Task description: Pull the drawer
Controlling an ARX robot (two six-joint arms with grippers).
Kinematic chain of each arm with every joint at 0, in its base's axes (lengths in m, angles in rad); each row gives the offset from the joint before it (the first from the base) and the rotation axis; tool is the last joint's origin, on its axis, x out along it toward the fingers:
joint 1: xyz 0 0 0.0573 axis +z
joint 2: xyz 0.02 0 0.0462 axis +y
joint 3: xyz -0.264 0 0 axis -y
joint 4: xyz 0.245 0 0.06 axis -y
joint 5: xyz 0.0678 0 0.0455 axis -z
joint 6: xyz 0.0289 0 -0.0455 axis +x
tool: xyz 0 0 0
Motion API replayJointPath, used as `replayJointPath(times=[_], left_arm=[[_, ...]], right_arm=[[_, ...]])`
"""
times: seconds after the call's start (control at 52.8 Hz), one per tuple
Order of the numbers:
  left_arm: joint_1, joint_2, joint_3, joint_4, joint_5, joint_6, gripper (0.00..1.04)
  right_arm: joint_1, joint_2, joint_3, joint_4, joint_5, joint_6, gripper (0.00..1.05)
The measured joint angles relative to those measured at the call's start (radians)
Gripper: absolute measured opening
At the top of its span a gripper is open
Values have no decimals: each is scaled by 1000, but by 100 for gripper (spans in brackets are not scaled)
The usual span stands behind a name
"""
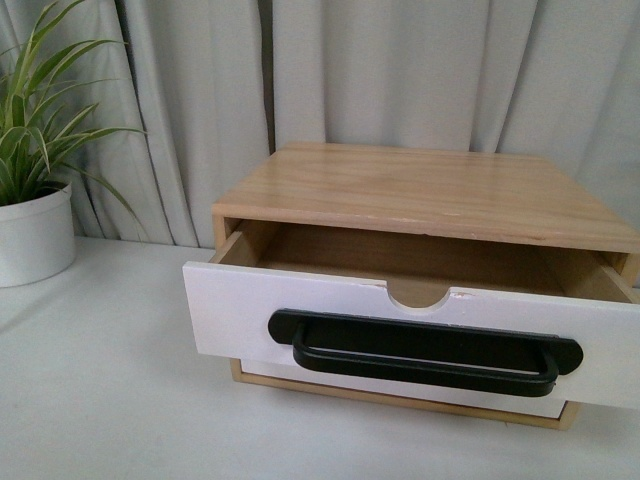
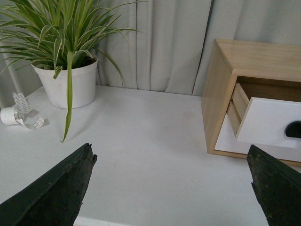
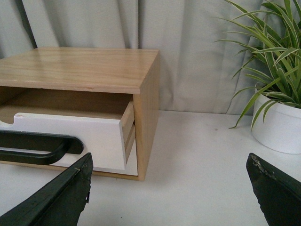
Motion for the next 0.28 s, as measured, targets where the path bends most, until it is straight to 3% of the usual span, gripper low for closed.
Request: replayJointPath(times=[0.284], left_arm=[[0,0,0,0,0,0,99]], right_arm=[[0,0,0,0,0,0,96]])
